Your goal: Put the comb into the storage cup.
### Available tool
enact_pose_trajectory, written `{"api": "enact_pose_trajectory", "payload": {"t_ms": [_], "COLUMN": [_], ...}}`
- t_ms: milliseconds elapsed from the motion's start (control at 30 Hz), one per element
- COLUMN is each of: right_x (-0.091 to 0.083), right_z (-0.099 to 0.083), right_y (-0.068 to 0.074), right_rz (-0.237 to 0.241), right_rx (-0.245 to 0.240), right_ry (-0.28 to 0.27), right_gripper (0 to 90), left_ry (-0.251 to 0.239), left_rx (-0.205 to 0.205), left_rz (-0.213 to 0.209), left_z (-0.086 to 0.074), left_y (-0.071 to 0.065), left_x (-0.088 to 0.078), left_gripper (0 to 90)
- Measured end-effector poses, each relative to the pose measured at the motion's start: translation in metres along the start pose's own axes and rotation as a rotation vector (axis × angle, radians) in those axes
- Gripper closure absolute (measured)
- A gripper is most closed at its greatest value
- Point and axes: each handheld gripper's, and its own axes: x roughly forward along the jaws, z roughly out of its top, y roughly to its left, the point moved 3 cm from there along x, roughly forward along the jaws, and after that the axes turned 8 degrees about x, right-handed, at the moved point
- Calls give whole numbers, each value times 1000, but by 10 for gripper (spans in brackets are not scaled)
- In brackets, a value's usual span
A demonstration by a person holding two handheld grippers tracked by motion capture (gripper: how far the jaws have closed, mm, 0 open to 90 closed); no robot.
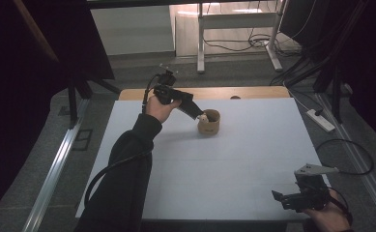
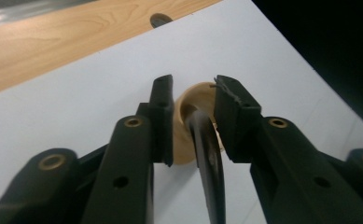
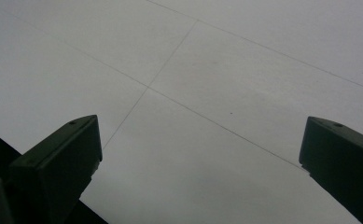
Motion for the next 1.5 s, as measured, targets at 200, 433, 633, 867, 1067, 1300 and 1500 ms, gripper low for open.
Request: {"api": "enact_pose_trajectory", "payload": {"t_ms": [200, 433, 633, 867, 1067, 1300, 1500], "right_x": [0, 0, 0, 0, -1, -1, -2], "right_z": [0, 0, 0, 0, 0, 0, 0], "right_y": [0, 0, 0, 0, 0, 0, 1], "right_rz": [0, 0, 3, 1, -2, 0, 4], "right_rx": [-1, -1, -1, 0, 0, 2, -8], "right_ry": [1, 1, 4, -3, -8, -12, -24], "right_gripper": [0, 0, 0, 0, 0, 0, 0], "left_ry": [-21, -68, -94, -121, -143, -144, -146], "left_rx": [41, 99, 123, 136, 129, 151, 181], "left_rz": [50, 108, 123, 127, 114, 108, 124], "left_z": [0, -3, -6, -9, -14, -21, -25], "left_y": [-1, -2, -2, -3, -5, -9, -13], "left_x": [-2, -3, -4, -6, -10, -12, -11], "left_gripper": [549, 375, 248, 117, 63, 35, 12]}}
